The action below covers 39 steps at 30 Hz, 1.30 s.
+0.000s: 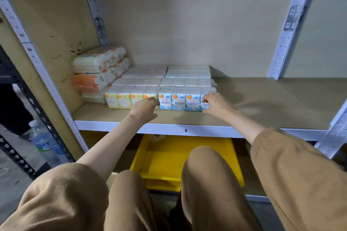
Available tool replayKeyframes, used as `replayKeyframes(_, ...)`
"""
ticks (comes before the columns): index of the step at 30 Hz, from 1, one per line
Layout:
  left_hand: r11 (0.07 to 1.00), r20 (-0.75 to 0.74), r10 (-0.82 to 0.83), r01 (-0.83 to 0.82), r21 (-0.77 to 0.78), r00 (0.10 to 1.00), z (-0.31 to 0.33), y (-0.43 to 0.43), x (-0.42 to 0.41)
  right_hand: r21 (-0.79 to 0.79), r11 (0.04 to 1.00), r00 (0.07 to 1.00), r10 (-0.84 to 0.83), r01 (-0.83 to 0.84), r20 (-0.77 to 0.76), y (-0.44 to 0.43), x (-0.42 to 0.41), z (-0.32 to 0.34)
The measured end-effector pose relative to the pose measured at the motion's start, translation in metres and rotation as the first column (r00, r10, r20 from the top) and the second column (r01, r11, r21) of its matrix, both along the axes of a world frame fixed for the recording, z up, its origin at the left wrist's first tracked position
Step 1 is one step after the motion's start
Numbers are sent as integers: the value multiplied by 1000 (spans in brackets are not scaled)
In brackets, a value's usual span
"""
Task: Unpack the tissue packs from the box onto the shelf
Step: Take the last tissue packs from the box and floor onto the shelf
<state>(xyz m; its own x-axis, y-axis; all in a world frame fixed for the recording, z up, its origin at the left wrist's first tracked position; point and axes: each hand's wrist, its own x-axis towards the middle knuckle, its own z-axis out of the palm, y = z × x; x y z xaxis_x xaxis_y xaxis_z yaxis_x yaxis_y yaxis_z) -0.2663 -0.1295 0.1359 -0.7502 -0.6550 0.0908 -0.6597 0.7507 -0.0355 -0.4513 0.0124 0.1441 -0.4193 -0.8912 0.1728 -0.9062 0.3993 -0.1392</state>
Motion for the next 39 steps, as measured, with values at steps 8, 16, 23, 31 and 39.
replayKeyframes(8, 997, -11, -69, 69, 17, 998, -3, 17, -24, 8, 996, 995, -93, 93, 32, 38, -15, -4)
replayKeyframes(16, 975, -57, -203, 207, 86, 978, -18, 61, -50, 51, 981, 979, -189, 185, 80, 82, -18, -27)
replayKeyframes(23, 930, -58, -299, 305, 206, 952, -71, 111, -53, 132, 977, 959, -192, 168, 206, 111, -15, -87)
replayKeyframes(31, 858, 178, -265, 148, 491, 948, -203, 136, -71, 370, 920, 879, -278, 129, 386, 116, -19, -213)
replayKeyframes(39, 713, 327, -90, -168, 680, 941, -326, 125, -92, 535, 837, 651, -470, 115, 596, 115, -27, -343)
